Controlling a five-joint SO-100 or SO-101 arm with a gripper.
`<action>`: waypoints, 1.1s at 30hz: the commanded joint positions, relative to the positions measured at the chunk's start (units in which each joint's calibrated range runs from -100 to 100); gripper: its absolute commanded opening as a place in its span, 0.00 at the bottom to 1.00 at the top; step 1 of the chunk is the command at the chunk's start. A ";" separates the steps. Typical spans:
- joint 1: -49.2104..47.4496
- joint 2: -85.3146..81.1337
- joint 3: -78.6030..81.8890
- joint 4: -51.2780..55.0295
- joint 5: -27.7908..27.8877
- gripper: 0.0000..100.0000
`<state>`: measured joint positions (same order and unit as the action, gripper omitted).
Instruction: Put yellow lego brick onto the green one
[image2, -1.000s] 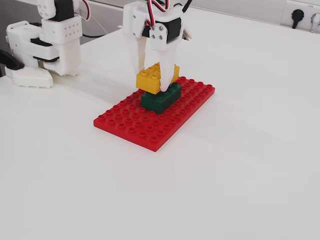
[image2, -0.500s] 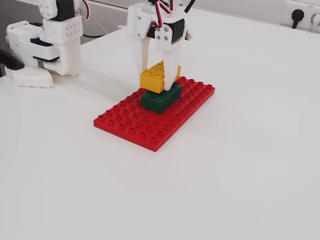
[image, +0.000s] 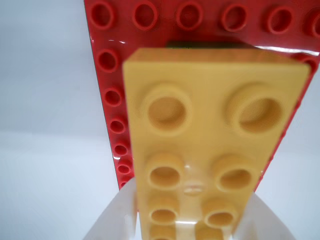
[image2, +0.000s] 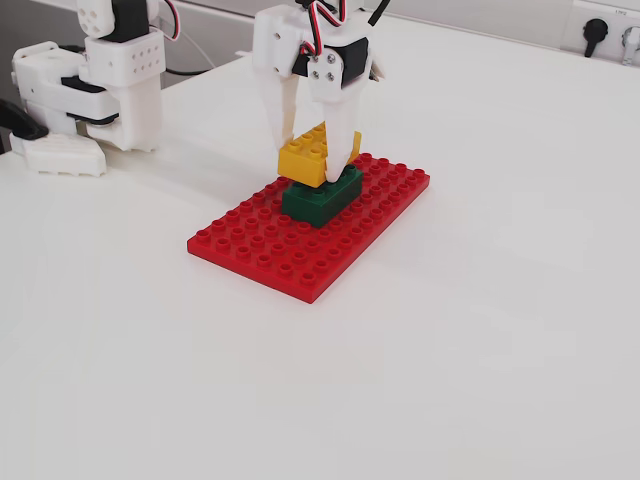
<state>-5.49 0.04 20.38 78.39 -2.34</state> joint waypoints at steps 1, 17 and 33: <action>1.07 -0.34 -0.45 -0.19 0.36 0.08; 0.63 -0.17 0.18 -2.61 0.41 0.08; 0.19 -0.17 2.71 -3.91 0.41 0.08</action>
<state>-4.83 0.13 22.54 75.71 -2.08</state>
